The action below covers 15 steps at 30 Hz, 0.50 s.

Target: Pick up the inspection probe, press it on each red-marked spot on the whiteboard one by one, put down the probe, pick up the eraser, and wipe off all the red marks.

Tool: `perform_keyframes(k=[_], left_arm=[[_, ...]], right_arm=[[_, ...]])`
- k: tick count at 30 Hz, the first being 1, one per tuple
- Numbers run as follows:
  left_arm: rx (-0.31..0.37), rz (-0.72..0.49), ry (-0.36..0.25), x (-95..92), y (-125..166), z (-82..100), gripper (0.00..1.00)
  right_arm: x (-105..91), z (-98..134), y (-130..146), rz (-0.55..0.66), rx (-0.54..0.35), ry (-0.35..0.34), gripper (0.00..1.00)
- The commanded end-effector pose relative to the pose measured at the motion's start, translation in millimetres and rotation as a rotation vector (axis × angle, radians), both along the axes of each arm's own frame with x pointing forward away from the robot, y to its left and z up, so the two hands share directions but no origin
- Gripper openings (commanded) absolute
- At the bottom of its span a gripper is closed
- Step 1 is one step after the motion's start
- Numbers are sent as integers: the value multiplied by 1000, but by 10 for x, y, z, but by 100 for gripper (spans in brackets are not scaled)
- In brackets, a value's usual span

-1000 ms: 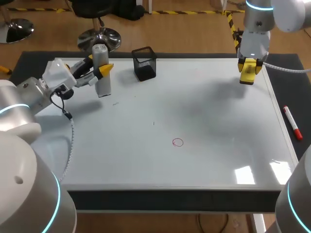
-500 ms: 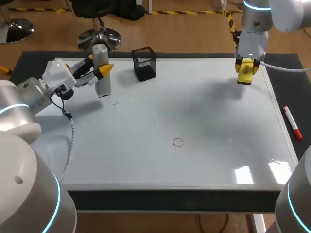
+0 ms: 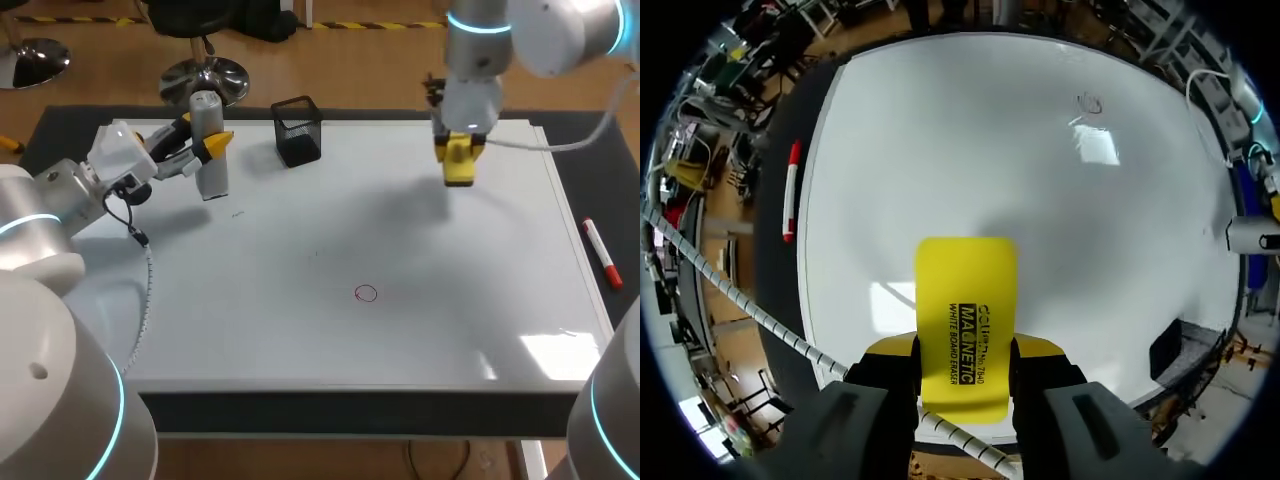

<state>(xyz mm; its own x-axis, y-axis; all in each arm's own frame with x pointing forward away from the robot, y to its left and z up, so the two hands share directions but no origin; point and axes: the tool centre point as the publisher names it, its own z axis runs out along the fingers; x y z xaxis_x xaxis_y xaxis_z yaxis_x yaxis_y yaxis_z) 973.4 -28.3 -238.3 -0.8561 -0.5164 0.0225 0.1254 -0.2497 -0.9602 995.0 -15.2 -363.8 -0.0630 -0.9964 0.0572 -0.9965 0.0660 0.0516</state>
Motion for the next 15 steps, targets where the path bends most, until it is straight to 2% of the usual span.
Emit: perform_keyframes(k=[1, 11, 15], left_arm=[[-1, 0, 0, 8, -2, 5, 0], [-1, 0, 0, 8, -2, 5, 0], [-1, 0, 0, 8, -2, 5, 0]], right_arm=[[-247, 85, 221, 39, -12, -44, 0], [-602, 88, 667, 83, 32, -54, 0], [-810, 77, 895, 111, 19, -61, 0]])
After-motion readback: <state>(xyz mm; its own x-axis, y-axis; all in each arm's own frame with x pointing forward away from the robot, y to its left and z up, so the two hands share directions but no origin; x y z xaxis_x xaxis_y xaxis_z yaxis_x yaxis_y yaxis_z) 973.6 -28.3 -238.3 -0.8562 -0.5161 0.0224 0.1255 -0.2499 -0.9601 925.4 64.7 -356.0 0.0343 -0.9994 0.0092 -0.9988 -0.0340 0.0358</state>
